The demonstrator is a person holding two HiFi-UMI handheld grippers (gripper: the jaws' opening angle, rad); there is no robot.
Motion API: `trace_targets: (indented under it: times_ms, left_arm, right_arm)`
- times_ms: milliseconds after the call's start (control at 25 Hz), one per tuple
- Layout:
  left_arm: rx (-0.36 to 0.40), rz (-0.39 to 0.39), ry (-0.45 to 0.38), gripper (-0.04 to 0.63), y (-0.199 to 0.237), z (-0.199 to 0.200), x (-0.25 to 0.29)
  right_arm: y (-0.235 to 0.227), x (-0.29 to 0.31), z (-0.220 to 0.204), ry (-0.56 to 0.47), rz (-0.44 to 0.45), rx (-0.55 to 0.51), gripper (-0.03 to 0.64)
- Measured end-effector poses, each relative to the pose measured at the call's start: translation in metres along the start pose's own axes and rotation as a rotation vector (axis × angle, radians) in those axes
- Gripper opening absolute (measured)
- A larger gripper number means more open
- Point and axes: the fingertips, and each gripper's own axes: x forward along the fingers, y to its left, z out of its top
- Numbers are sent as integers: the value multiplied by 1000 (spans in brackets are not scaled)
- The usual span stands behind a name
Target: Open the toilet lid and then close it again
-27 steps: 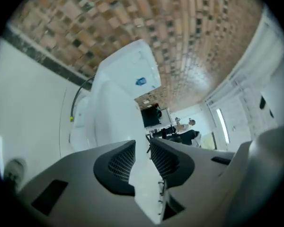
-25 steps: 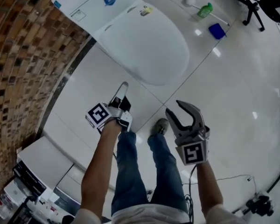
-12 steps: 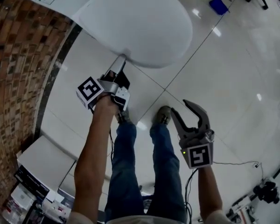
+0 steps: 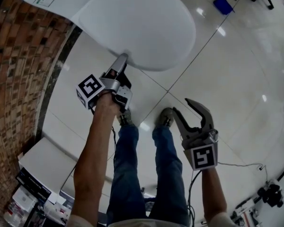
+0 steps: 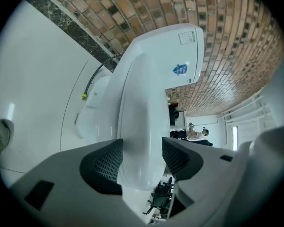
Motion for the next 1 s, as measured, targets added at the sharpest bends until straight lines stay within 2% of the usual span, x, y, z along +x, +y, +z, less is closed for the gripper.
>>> trace_targets:
  times_ms: [200, 360, 400, 560, 720, 800, 840, 920, 1000]
  left_arm:
    - [-36, 97, 5, 252, 9, 4, 4]
    - [-64, 98, 24, 246, 13, 4, 5]
    - [-77, 105, 28, 220, 15, 4, 4]
    - [-94, 126, 60, 163, 7, 5, 0]
    - [-130, 85, 48, 151, -7, 5, -5]
    - [-145, 74, 39, 149, -10, 6, -7]
    - [-149, 71, 38, 149, -10, 7, -8]
    - [-147, 68, 41, 149, -11, 8, -9]
    - [-138, 68, 47, 149, -11, 8, -8]
  right_arm:
    - [-6, 4, 2, -10, -7, 36, 166]
    - [-9, 8, 3, -48, -36, 120, 166]
    - [-8, 8, 2, -48, -36, 129, 166]
    - [-5, 8, 2, -18, -9, 74, 166]
    - [-11, 8, 7, -32, -16, 102, 166]
    - [-18, 13, 1, -30, -8, 215, 195]
    - [-23, 16, -5, -31, 5, 319, 198]
    - [-37, 29, -18, -66, 64, 593, 221]
    - [-51, 53, -24, -133, 145, 891, 282]
